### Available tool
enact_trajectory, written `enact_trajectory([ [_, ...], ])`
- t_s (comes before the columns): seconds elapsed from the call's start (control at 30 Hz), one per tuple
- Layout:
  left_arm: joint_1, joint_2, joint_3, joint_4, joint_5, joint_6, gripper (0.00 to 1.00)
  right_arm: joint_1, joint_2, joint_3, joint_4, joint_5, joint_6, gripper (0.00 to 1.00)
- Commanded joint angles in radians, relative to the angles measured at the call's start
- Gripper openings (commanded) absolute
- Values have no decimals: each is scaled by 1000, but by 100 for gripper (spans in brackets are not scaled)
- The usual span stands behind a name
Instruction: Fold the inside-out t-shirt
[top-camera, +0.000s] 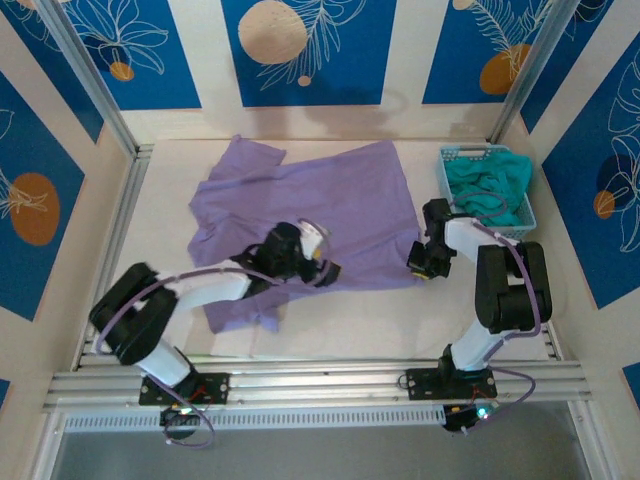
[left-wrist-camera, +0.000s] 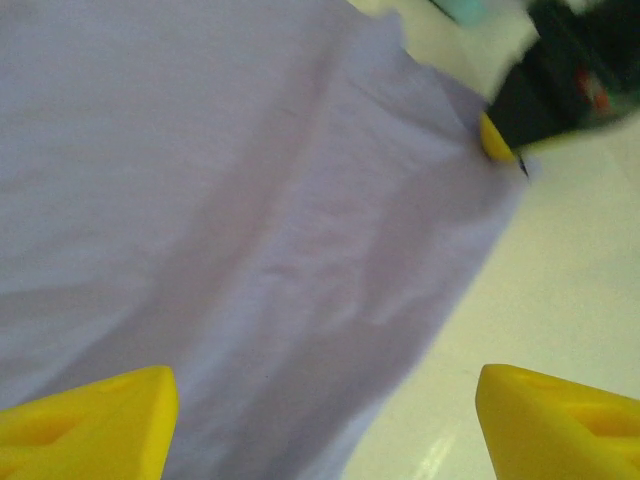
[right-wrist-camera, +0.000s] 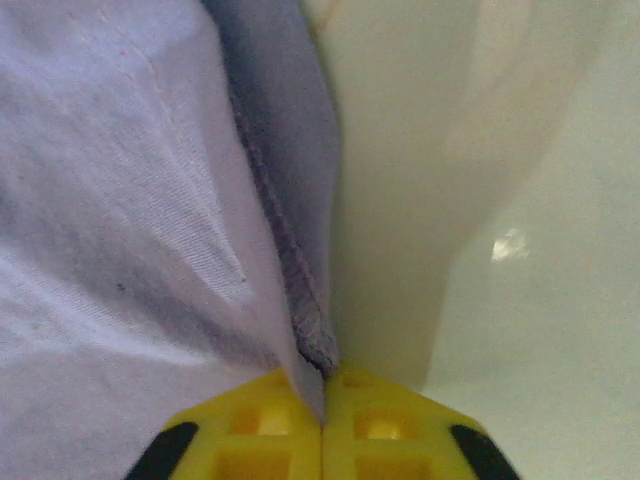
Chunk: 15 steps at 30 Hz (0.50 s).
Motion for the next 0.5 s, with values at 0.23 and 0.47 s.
enact_trajectory([
  [0.23,-150,406,323,77,-83,356,69,-5,-250,6,-48,-325,-41,1],
  [0.47,-104,431,344,122,73,244,0,-24,-162,118,-51,-456,-74,4],
])
